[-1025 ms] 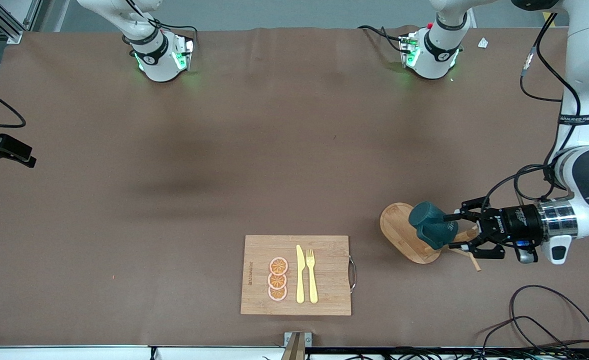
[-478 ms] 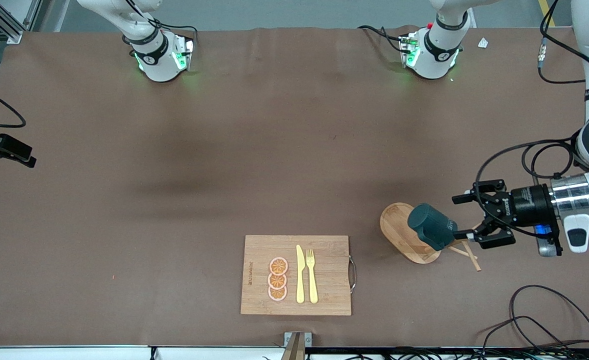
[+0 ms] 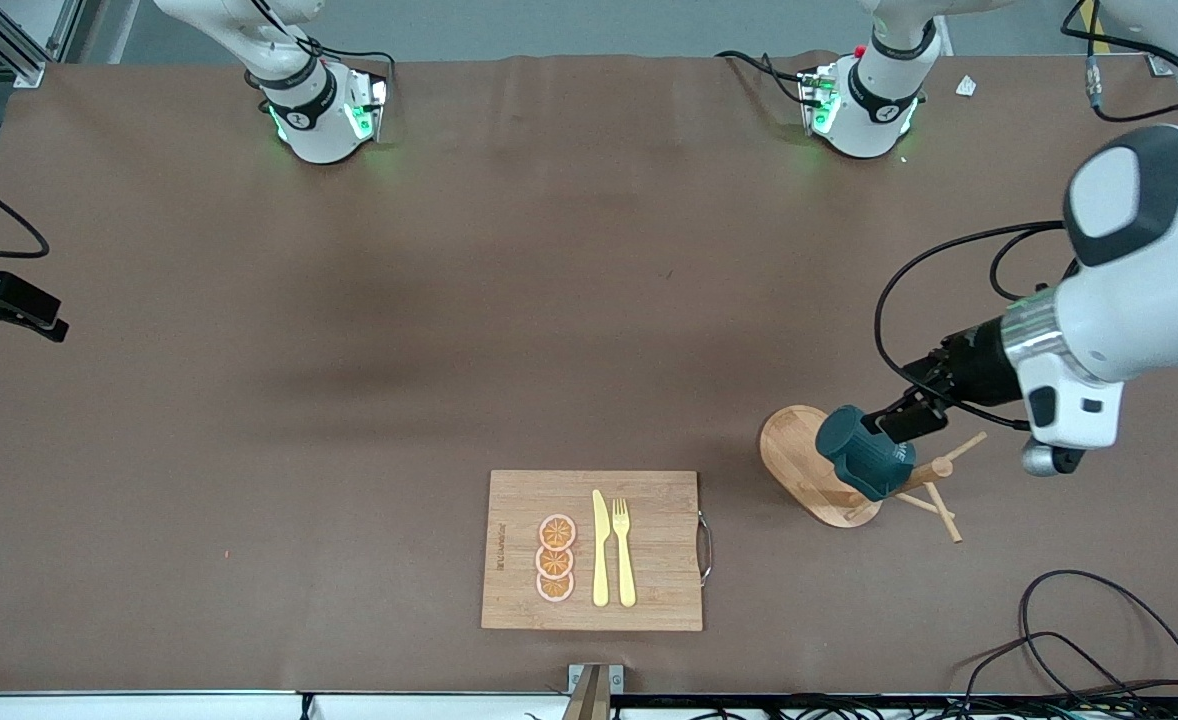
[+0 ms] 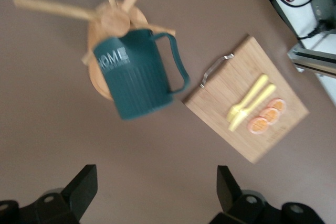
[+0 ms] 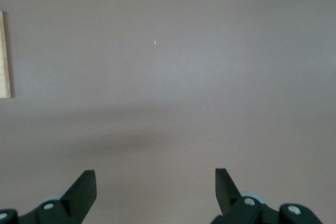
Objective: Pass cup and hang on rack
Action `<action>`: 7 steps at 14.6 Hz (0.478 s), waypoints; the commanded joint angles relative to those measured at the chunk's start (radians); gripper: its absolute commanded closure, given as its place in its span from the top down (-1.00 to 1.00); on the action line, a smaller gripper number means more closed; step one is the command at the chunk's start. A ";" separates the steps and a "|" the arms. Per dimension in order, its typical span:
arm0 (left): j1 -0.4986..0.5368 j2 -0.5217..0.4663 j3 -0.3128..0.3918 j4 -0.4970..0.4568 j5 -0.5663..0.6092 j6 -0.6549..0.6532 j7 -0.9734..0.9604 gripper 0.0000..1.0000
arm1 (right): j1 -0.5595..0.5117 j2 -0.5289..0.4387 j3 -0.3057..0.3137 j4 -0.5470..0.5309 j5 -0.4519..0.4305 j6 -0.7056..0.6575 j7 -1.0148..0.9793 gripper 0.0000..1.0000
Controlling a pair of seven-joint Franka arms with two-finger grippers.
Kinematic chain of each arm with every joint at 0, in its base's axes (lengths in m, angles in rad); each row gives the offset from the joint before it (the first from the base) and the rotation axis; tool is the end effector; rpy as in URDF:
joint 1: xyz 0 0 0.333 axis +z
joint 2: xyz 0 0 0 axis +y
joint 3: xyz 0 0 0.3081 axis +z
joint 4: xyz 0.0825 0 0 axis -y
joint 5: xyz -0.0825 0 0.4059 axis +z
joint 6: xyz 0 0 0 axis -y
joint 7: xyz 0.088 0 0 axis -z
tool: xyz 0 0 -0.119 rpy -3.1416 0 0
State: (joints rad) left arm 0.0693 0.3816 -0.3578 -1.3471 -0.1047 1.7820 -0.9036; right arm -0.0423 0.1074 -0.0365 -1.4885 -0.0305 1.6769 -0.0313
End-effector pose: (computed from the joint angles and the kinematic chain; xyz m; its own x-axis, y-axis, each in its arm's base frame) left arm 0.6748 -0.1698 0.5075 0.7897 0.5976 -0.1388 0.6134 -0.7642 0.1993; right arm 0.6181 -0.0510 0.5914 0.9959 -0.0435 0.0798 -0.0466 -0.9982 0.0369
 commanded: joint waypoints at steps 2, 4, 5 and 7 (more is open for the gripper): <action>0.012 -0.061 -0.073 -0.013 0.297 -0.006 0.130 1.00 | 0.025 -0.026 0.003 -0.015 0.008 0.067 0.018 1.00; 0.014 -0.091 -0.067 -0.012 0.321 -0.048 0.220 1.00 | 0.024 -0.026 0.004 -0.013 0.009 0.064 0.021 1.00; 0.014 -0.101 -0.066 -0.012 0.321 -0.076 0.268 1.00 | 0.027 -0.028 0.004 -0.013 0.009 0.058 0.022 1.00; 0.007 -0.157 -0.052 -0.013 0.318 -0.096 0.394 1.00 | 0.027 -0.029 0.006 -0.009 0.008 0.011 0.022 1.00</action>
State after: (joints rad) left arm 0.0790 0.2913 -0.4228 -1.3442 0.1994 1.7149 -0.6179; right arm -0.0173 0.1004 -0.0324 -1.4866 -0.0303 1.7206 -0.0253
